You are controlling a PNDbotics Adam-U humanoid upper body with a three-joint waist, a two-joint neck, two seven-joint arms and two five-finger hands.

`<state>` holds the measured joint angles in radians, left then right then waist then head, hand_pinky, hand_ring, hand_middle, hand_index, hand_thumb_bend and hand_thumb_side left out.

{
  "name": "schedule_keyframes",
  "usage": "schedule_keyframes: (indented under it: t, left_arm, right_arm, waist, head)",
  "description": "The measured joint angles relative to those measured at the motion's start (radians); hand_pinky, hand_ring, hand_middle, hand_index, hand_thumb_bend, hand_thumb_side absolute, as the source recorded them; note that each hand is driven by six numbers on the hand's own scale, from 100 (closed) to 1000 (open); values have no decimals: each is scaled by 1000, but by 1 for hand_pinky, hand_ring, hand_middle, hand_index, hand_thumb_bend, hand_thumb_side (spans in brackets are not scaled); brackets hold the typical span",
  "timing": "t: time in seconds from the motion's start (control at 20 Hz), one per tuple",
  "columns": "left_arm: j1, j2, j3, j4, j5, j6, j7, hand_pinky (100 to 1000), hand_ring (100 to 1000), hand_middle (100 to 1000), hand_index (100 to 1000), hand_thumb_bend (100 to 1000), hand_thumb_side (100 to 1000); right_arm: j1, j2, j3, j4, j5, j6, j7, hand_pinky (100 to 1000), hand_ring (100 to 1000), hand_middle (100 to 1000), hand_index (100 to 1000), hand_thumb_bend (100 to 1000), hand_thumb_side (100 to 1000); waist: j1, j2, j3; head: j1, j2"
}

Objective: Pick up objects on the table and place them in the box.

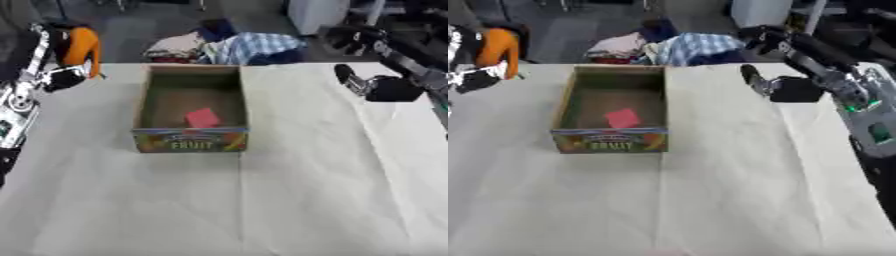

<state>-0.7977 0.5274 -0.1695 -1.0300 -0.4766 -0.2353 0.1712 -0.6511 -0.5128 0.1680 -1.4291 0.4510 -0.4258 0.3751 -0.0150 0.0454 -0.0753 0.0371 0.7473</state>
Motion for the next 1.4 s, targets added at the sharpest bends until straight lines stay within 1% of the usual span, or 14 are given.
schedule_keyframes:
  t: [0.2,0.3,0.45,0.55,0.6,0.65,0.7,0.75,0.8,0.85,1.1,1.15,1.3,1.4]
  left_arm:
    - [-24,-66,-21,33,-23,-29,-43,704,356,295,416,100,100]
    - [-25,-101,-25,66,-46,-43,-61,712,373,316,435,100,100]
    - [-25,-146,-31,117,-98,-64,-81,728,426,393,498,100,100]
    - [-23,-168,-37,143,-137,-79,-94,744,478,462,561,100,100]
    - [-20,-176,-41,154,-158,-87,-103,761,535,524,629,150,146]
    - [-17,-181,-45,163,-180,-96,-115,799,607,622,731,190,253]
    - [-12,-185,-49,170,-200,-107,-133,832,663,700,798,223,329]
    - [-6,-188,-54,177,-218,-119,-159,859,708,752,835,299,398]
    - [-2,-190,-55,180,-232,-131,-187,876,725,771,852,356,459]
    - [1,-192,-54,182,-242,-140,-213,901,750,800,881,441,549]
    - [12,-193,-42,179,-236,-151,-296,901,750,800,881,441,549]
    - [13,-193,-41,178,-233,-150,-304,970,800,840,906,754,850]
    - [20,-186,-13,144,-206,-164,-299,977,782,810,882,753,868]
    - [41,-165,14,102,-179,-179,-278,977,782,810,882,753,868]
  right_arm:
    - [0,14,15,-4,-18,-9,27,758,834,878,1000,100,814]
    - [-1,17,22,-10,-28,-15,43,758,834,874,1000,100,805]
    - [-1,23,27,-21,-46,-21,60,757,832,872,1000,100,816]
    - [-1,24,28,-27,-55,-21,67,757,832,872,1000,100,827]
    - [0,24,29,-29,-58,-20,69,757,832,871,1000,100,834]
    - [0,24,29,-31,-59,-19,72,757,831,871,1000,100,839]
    - [0,24,29,-31,-60,-18,74,757,831,870,1000,100,847]
    - [1,24,29,-31,-61,-17,76,757,831,870,1000,100,853]
    - [3,24,29,-31,-62,-17,78,757,831,870,1000,100,855]
    - [6,24,29,-31,-63,-16,79,757,831,870,1000,100,860]
    - [12,24,27,-31,-66,-15,83,757,831,870,1000,100,860]
    - [14,24,26,-31,-66,-15,83,757,830,869,1000,100,886]
    - [28,24,17,-26,-65,-11,82,757,827,869,1000,100,899]
    - [34,24,12,-22,-65,-8,79,757,827,869,1000,100,899]
  waist:
    - [1,-1,-22]
    - [3,-1,-30]
    - [8,0,-39]
    - [9,0,-43]
    - [10,0,-43]
    - [11,0,-43]
    - [11,0,-43]
    - [11,0,-43]
    - [11,0,-43]
    - [11,0,-42]
    - [10,0,-38]
    - [9,-1,-37]
    - [4,-5,-9]
    - [0,-8,-5]
  head:
    - [19,0]
    - [27,0]
    - [35,0]
    - [37,0]
    - [39,0]
    - [39,0]
    - [40,0]
    - [40,0]
    - [39,0]
    - [39,0]
    - [36,0]
    - [35,0]
    - [23,3]
    - [18,8]
